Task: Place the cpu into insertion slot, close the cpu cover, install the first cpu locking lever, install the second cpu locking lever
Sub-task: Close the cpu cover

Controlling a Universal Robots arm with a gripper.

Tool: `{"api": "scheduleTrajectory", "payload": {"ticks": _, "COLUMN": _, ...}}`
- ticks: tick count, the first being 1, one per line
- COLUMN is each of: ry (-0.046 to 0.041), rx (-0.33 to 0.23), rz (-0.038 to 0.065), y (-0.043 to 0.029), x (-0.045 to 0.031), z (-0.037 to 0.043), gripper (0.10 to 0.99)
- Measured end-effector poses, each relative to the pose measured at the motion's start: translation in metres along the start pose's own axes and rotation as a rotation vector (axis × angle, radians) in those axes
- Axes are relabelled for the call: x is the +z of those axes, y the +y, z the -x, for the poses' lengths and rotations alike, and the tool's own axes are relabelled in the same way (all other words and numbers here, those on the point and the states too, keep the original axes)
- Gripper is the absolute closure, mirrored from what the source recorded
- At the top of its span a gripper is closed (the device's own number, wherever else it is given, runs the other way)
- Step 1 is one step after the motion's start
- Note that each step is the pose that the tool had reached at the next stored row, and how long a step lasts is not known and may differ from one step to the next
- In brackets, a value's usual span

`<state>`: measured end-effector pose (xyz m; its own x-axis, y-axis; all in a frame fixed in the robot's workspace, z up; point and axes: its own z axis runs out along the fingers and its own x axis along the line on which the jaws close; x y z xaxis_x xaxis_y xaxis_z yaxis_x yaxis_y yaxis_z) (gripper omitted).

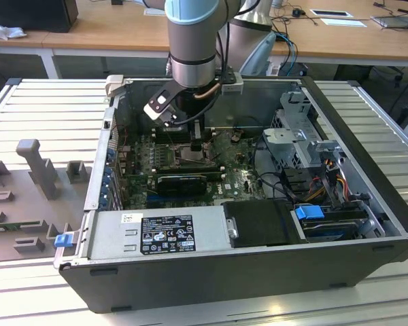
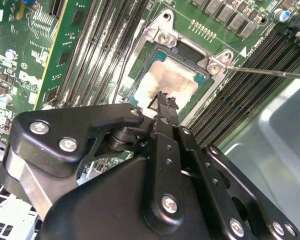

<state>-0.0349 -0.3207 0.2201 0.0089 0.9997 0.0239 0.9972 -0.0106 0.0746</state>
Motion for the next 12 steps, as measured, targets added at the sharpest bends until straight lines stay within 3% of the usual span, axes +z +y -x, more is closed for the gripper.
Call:
{"api": "scheduleTrajectory", "payload": {"ticks": 4, "ry": 0.0001, "rx": 0.001, "rz": -0.002, "y": 0.0012, "x": -0.0001, "z": 0.0000, "gripper": 0.980}}
{"api": "scheduleTrajectory", "payload": {"ticks": 8, "ry": 0.0001, "rx": 0.001, "rz": -0.002, "y": 0.0016, "x": -0.0057, "z": -0.0001, "gripper": 0.980}}
{"api": "scheduleTrajectory", "payload": {"ticks": 12, "ry": 0.0001, "rx": 0.001, "rz": -0.002, "y": 0.0026, "x": -0.0192, "z": -0.0005, "gripper": 0.980}}
